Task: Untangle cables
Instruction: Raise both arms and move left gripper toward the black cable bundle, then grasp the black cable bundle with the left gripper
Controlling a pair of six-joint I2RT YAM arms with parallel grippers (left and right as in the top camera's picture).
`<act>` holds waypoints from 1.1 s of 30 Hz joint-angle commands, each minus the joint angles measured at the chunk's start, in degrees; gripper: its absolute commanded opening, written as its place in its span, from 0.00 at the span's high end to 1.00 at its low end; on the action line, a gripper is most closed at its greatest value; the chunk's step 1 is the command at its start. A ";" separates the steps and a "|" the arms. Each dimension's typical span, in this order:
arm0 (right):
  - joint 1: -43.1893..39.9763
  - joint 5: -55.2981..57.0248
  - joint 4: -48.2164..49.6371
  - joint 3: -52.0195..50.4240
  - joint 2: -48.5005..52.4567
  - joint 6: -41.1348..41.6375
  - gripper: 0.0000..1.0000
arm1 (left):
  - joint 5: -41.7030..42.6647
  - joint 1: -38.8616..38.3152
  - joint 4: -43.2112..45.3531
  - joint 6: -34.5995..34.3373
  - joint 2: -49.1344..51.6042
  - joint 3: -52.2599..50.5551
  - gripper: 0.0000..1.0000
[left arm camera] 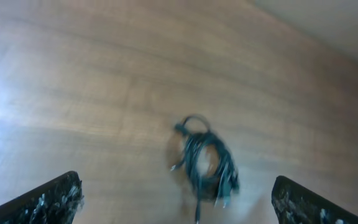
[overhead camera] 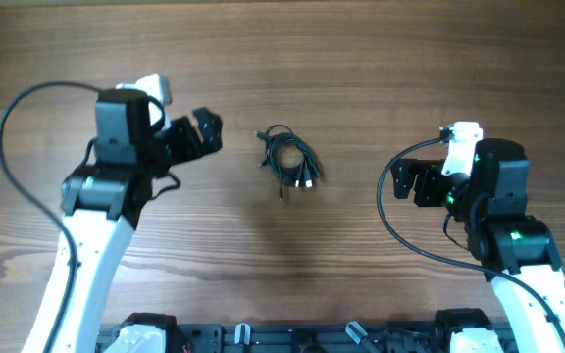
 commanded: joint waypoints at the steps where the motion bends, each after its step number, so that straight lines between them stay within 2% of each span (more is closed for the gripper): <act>1: -0.20 -0.94 -1.11 1.49 -0.22 1.57 0.00 | -0.09 -2.75 2.93 -0.52 4.96 1.09 0.00; 4: -0.20 -0.94 -1.84 1.49 -0.22 1.60 0.00 | -0.13 -5.64 4.98 -0.48 9.20 1.03 0.00; 11: -0.20 -0.90 -2.12 1.49 -0.20 3.23 0.00 | -2.54 -12.24 10.58 1.25 19.71 1.03 0.08; 15: -0.20 -0.92 -2.56 1.49 -0.20 3.23 0.00 | -3.41 -14.05 12.79 1.22 24.81 1.03 0.15; 20: -0.20 -0.92 -2.51 1.49 -0.20 4.74 0.00 | -3.56 -15.82 15.50 1.22 29.35 1.03 0.16; 26: -0.20 -0.92 -2.71 1.49 -0.20 4.72 0.01 | -7.48 -16.41 17.33 1.20 33.92 0.90 0.21; 29: -0.20 -0.92 -2.73 1.49 -0.20 4.74 0.00 | -7.45 -16.41 18.40 0.92 35.85 0.90 0.28; 33: -0.20 -0.92 -2.75 1.46 -0.20 4.72 0.00 | -7.41 -16.41 18.60 0.74 37.00 0.90 0.43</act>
